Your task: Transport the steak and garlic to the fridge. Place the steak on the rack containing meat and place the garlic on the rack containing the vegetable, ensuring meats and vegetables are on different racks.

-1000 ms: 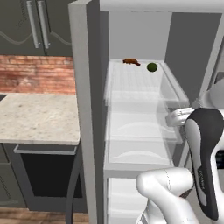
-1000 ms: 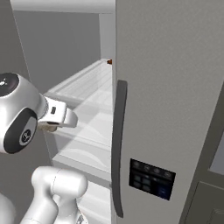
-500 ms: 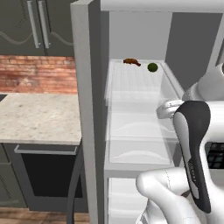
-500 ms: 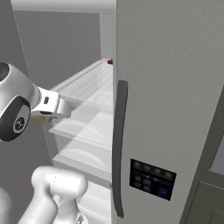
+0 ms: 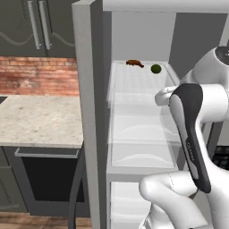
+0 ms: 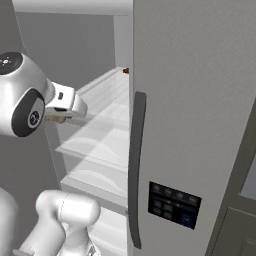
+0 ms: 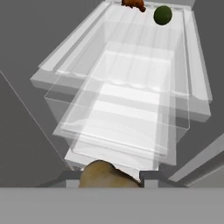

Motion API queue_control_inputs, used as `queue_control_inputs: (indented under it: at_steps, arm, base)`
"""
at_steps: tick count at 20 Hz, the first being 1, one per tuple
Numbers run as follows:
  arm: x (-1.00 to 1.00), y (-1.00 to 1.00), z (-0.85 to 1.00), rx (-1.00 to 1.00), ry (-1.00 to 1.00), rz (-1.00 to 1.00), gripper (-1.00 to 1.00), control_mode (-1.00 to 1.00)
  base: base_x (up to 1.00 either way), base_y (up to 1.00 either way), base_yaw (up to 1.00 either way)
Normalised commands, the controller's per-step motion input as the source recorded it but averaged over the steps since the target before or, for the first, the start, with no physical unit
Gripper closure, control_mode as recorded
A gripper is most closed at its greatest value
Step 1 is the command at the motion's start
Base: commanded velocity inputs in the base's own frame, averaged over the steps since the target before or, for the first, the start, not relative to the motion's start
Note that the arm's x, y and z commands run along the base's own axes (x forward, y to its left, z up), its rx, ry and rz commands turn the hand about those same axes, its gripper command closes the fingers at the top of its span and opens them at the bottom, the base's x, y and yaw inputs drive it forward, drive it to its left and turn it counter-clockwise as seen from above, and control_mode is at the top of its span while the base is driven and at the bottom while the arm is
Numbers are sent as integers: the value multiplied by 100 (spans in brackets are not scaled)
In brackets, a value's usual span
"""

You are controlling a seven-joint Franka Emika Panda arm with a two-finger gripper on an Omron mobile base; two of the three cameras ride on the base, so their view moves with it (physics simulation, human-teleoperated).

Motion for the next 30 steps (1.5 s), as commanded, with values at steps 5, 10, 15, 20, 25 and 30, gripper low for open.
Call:
queue_control_inputs:
  at_steps: [5, 10, 15, 20, 25, 30]
  arm:
    - [64, -1, 0, 0, -2, 0, 100, -100]
    - [82, 0, 0, 0, 0, 0, 100, -100]
    - [93, -2, 0, 0, 0, 0, 100, -100]
    - [82, -3, -13, 0, 0, 0, 100, -100]
    - [83, -4, -27, 0, 0, 0, 100, -100]
    - [69, 0, -29, 0, 1, 0, 100, -100]
  base:
    - [0, 0, 0]
    - [0, 0, 0]
    - [0, 0, 0]
    - [0, 0, 0]
    - [0, 0, 0]
    - [0, 0, 0]
